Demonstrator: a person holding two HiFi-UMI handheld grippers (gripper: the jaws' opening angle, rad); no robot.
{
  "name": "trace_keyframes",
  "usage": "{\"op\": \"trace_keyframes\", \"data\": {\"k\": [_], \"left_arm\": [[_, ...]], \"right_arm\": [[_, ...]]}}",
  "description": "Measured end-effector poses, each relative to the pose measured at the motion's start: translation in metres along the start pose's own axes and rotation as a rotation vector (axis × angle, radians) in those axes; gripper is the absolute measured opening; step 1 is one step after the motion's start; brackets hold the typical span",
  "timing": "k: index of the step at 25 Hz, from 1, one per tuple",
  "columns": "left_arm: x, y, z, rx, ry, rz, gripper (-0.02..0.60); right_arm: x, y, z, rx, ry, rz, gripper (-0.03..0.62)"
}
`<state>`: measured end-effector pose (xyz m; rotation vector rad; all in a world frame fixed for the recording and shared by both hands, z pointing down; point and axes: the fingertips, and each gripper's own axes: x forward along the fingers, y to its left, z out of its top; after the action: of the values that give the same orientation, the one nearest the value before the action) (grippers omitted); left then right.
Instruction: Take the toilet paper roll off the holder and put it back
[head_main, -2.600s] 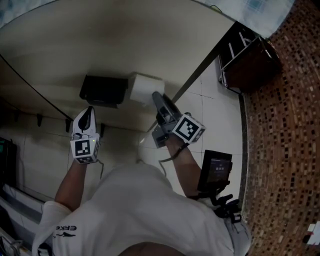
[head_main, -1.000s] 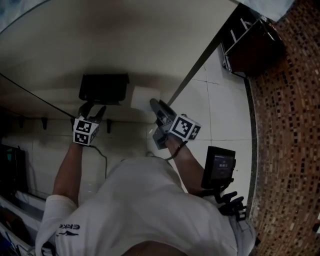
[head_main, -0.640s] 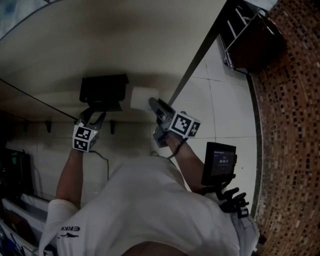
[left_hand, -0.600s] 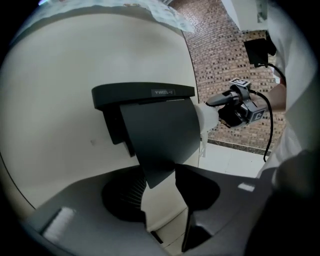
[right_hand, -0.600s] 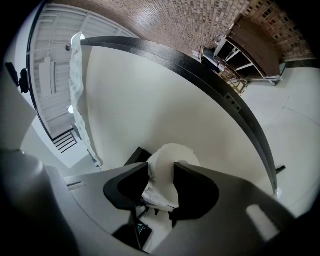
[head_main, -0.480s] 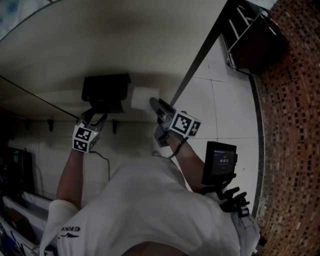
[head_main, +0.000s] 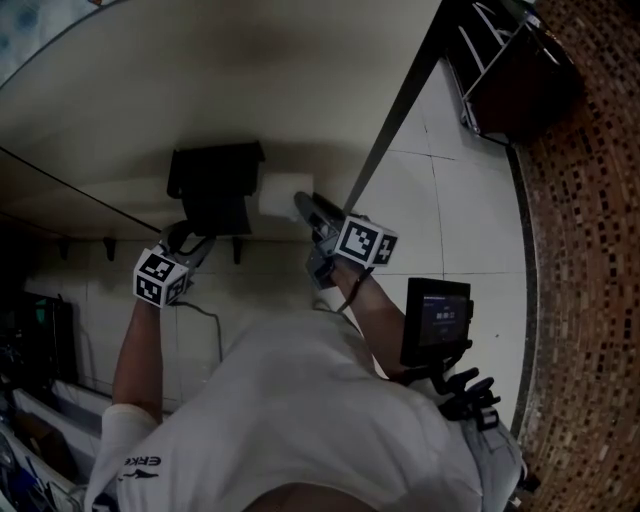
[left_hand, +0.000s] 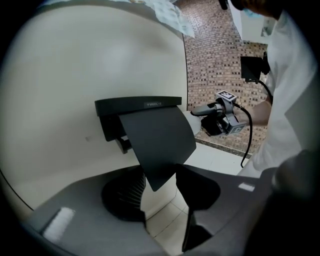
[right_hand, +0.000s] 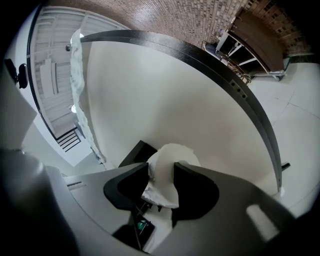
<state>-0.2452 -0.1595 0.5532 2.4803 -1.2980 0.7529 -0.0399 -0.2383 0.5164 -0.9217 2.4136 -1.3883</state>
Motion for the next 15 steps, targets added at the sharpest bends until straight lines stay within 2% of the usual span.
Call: {"op": "trace_keyframes", "data": {"k": [7,15], "left_arm": [[-0.015,-0.010,0.006,-0.020,0.041,-0.085,0.193],[-0.018,-0.014,0.009,-0.029,0.053,-0.094,0.195]], "right_arm": [[0.010,0.011,-0.003,-0.028,0.009,0.034,0.173],[0.031,0.022,-0.017,-0.086,0.059,0.059,0.175]]}}
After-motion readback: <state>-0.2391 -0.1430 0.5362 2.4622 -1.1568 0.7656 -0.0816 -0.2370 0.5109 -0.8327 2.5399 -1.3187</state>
